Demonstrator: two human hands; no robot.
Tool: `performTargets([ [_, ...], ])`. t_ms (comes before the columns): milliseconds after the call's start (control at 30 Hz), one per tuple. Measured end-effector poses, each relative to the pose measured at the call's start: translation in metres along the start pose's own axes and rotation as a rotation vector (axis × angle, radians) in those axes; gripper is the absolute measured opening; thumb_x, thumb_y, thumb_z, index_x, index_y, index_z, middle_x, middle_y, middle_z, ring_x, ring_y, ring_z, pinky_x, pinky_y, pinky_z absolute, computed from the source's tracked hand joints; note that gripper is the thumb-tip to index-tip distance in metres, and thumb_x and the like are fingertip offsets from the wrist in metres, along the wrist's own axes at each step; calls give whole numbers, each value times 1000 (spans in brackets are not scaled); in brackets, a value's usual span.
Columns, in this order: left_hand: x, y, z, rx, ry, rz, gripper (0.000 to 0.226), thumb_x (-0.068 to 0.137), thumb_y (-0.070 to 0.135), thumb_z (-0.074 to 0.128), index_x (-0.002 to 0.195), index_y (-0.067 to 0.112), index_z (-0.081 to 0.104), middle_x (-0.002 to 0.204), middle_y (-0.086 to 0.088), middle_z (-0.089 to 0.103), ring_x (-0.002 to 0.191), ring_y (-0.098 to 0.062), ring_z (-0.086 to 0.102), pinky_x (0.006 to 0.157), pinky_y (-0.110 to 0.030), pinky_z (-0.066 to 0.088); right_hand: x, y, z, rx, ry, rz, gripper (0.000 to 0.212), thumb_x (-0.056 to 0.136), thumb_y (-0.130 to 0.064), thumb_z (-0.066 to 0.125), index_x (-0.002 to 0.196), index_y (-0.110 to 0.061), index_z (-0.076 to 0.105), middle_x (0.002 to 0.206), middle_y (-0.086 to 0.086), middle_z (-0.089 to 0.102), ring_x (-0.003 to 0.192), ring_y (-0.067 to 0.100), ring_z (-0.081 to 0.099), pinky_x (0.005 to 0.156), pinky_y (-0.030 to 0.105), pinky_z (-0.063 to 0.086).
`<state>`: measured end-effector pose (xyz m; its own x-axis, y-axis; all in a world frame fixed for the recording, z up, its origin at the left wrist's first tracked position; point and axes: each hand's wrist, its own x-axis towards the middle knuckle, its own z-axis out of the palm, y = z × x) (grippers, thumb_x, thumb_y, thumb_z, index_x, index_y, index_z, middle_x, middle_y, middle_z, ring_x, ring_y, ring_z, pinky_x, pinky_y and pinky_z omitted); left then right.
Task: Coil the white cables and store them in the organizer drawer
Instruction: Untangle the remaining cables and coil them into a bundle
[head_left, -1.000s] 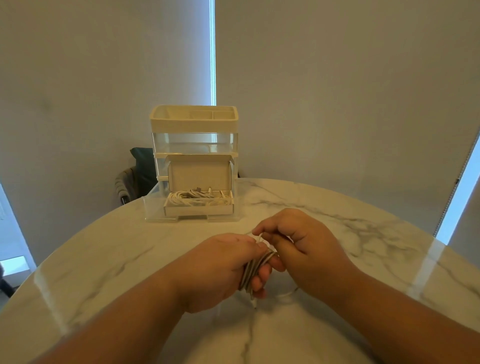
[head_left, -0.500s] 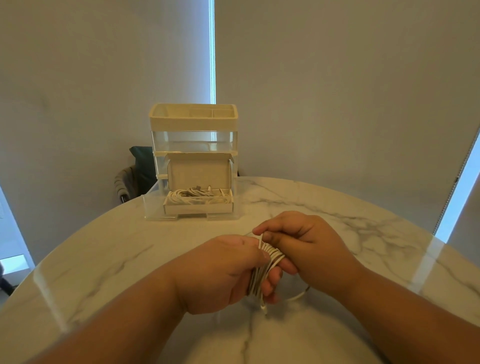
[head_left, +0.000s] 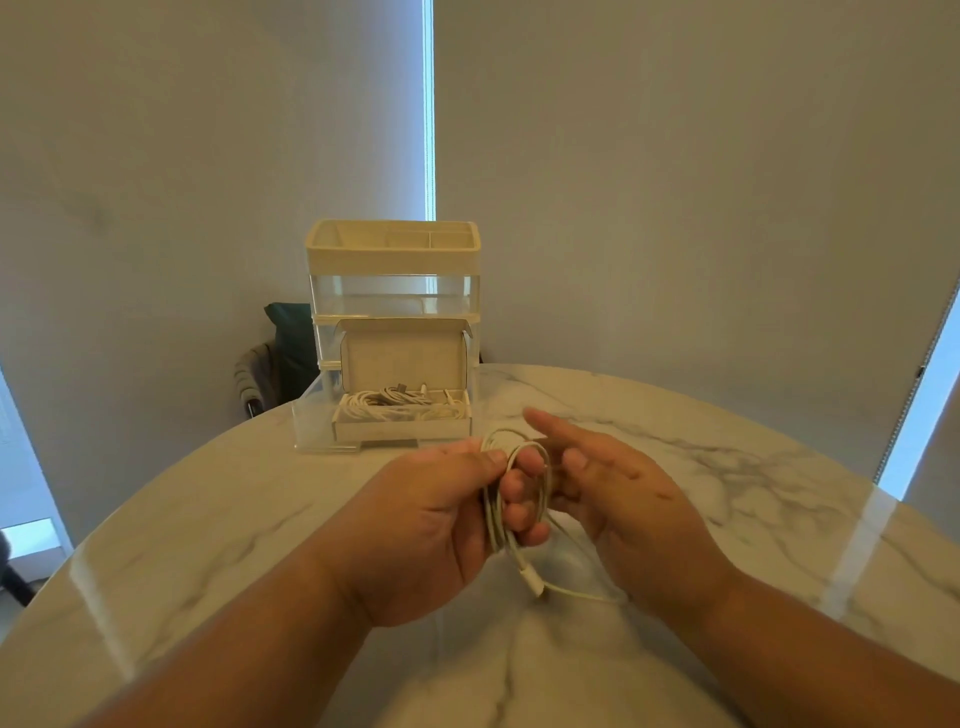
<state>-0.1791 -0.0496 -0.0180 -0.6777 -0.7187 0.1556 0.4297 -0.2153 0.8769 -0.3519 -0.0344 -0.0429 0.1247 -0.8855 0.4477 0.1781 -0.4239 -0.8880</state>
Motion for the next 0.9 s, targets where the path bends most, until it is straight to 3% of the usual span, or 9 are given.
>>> performTargets([
  [167, -2, 0, 6, -1, 38, -38, 25, 100, 10, 39, 95, -3, 61, 68, -9, 52, 59, -17, 53, 66, -33, 56, -3, -1, 5, -314, 57, -122, 23, 94, -14, 58, 109, -19, 75, 83, 2, 75, 78, 14, 71, 77, 31, 54],
  [267, -5, 2, 8, -39, 44, -19, 25, 97, 11, 41, 97, -5, 61, 70, -12, 59, 61, -20, 58, 66, -34, 56, -5, -6, 5, -539, 19, -228, 23, 95, -24, 60, 108, -37, 74, 98, -14, 75, 94, 2, 69, 85, 17, 51],
  [333, -6, 4, 11, -58, 54, -2, 30, 96, 11, 43, 90, -4, 69, 73, -16, 65, 63, -22, 63, 65, -33, 58, -6, -7, 5, -703, -29, -277, 34, 96, -26, 58, 116, -52, 65, 113, -29, 67, 108, -1, 64, 93, 16, 48],
  [400, -6, 4, 13, -32, 79, 6, 34, 97, 10, 45, 84, -1, 73, 74, -17, 67, 63, -22, 66, 66, -33, 58, -6, -8, 7, -757, -27, -293, 40, 89, -31, 53, 113, -62, 60, 113, -34, 65, 108, -3, 63, 93, 16, 48],
  [533, -5, 4, 14, 13, 105, 10, 25, 95, 9, 50, 92, -4, 71, 72, -15, 64, 58, -19, 61, 63, -31, 56, -5, -4, 8, -888, 44, -323, 31, 89, -29, 53, 111, -47, 64, 109, -25, 66, 101, -2, 63, 86, 16, 49],
  [667, -4, 3, 13, 67, 144, -8, 28, 95, 13, 46, 101, -7, 66, 70, -12, 61, 58, -20, 56, 66, -37, 54, -6, -2, 7, -884, 59, -321, 38, 88, -9, 54, 108, -38, 68, 99, -19, 69, 95, 1, 65, 81, 13, 48],
  [800, -4, 1, 14, 8, 140, -43, 41, 99, 30, 40, 99, -4, 63, 70, -13, 59, 58, -21, 55, 66, -35, 54, -7, -6, 9, -796, 28, -336, 38, 84, 16, 53, 89, -16, 74, 88, -8, 70, 79, 1, 65, 71, 3, 44],
  [900, -4, 0, 12, 74, 122, 1, 27, 89, 21, 52, 95, -3, 63, 69, -9, 60, 58, -17, 55, 66, -31, 54, -7, -6, 11, -714, 30, -315, 44, 87, 17, 53, 89, -22, 73, 84, -8, 70, 76, 2, 66, 70, 5, 46],
])
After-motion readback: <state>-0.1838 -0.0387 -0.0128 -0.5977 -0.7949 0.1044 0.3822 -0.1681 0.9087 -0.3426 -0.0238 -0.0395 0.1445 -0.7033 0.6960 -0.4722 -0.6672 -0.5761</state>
